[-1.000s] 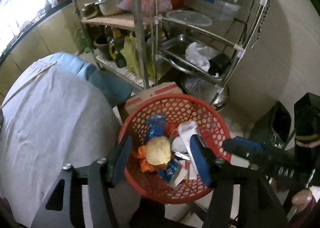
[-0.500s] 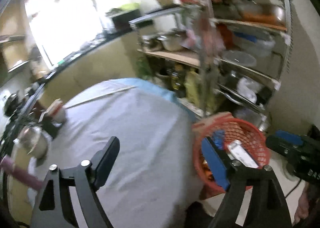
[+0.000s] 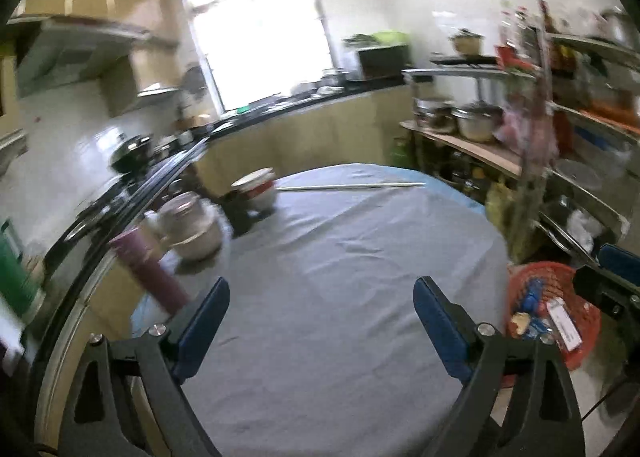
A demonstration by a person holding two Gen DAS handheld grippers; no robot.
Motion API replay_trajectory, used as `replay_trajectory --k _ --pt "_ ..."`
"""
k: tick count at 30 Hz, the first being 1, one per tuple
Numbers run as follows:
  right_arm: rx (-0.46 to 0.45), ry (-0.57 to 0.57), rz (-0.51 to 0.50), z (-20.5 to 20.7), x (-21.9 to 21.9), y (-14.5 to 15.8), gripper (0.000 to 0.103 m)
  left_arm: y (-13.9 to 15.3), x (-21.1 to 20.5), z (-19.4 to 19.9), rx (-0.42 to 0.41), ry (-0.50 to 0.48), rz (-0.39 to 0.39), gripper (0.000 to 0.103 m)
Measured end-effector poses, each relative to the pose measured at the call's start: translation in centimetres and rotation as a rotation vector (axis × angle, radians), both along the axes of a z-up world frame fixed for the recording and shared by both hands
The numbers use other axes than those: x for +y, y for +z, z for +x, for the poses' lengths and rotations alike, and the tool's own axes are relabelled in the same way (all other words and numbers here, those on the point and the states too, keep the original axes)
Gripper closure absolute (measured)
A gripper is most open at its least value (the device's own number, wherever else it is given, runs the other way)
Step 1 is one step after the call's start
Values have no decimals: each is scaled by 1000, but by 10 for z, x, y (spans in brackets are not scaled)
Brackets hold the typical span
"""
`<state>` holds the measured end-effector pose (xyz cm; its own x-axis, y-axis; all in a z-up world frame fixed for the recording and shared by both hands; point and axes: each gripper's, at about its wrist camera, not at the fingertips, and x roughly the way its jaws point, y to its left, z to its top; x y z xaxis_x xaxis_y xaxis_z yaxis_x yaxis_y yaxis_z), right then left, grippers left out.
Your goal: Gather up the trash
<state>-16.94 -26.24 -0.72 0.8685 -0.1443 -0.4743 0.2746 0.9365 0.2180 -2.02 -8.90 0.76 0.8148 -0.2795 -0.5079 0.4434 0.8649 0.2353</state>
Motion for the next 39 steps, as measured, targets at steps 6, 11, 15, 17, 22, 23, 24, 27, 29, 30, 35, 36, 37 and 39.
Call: replay_trajectory --k 6,11,15,17,22,23,24,27,29,30,35,36,37,39 --pt "-23 71 -61 23 49 22 39 12 58 7 -36 132 -26 10" --pt "-31 82 -106 31 76 37 39 20 89 13 -26 202 -46 10" --pt "-27 102 -126 38 93 44 38 24 105 17 -18 241 -72 10" --pt "-23 111 -129 41 96 45 38 24 111 18 -20 267 -79 10" --pt "-18 132 -115 51 100 44 38 22 118 21 -12 287 -80 10" --pt "-19 132 -114 52 101 44 38 22 119 22 -9 287 -80 10" --pt "-19 133 -113 53 102 44 38 21 119 23 -8 287 -78 10" --pt "-19 133 -104 54 103 42 38 20 121 23 -4 288 -75 10" --pt "-17 133 -98 55 103 41 38 20 123 22 -5 289 -74 10" --pt "-17 132 -94 56 103 41 38 20 124 22 -7 288 -73 10" --pt "-15 139 -91 57 109 40 38 20 131 21 -20 296 -72 10" --pt "-15 141 -93 56 110 40 38 20 133 21 -20 300 -73 10" --pt "-16 146 -96 56 111 41 38 20 134 21 -19 304 -73 10" --pt "-19 150 -101 55 113 41 38 20 135 22 -16 312 -74 10"
